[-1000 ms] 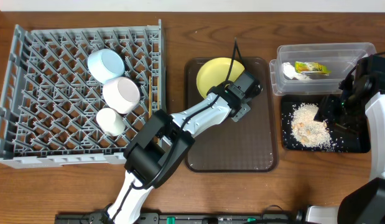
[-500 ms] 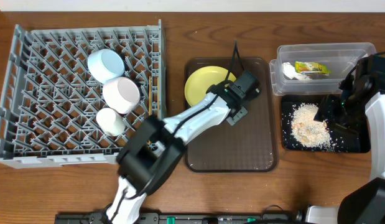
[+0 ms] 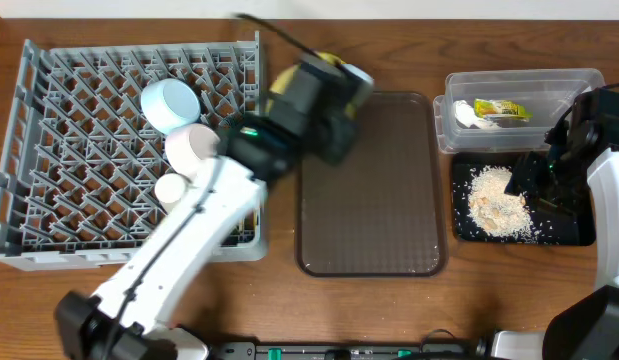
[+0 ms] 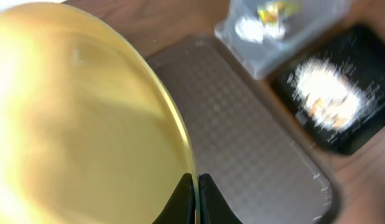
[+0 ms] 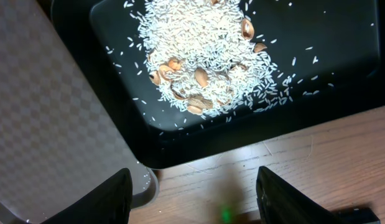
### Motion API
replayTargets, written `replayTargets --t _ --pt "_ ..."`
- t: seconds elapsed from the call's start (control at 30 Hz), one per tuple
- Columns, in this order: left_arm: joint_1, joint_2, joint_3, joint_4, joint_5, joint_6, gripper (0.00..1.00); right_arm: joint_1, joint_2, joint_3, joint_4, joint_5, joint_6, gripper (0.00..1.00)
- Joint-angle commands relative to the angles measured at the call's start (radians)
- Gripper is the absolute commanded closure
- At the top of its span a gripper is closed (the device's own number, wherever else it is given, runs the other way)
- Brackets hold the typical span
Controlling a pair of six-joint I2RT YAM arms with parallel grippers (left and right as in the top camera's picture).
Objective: Sort waste into correct bins and load items into the dishwasher rack
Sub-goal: 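Carry the yellow plate left and stand it upright in the rack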
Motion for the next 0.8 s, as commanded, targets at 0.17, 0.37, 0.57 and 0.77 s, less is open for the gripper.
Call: replayTargets --t 0.17,0.37,0.57,0.77 --pt "0.423 -0.003 0.007 -0.01 0.656 -0.151 0.94 -0.008 -0.019 0.006 -0.003 -0.005 -0.011 0.38" --pt "0.64 0.045 0.007 -0.01 0.937 -0.161 0.94 -0.008 -0.019 0.006 -0.001 -0.005 -0.011 0.38" --pt "0.718 0.121 0.007 -0.011 1.129 -0.164 0.94 -0.008 -0.019 0.006 -0.001 -0.005 -0.011 0.38" --pt "0.719 0.195 0.007 -0.01 1.158 -0.164 0.94 -0.008 -0.019 0.006 -0.001 -0.005 -0.011 0.38"
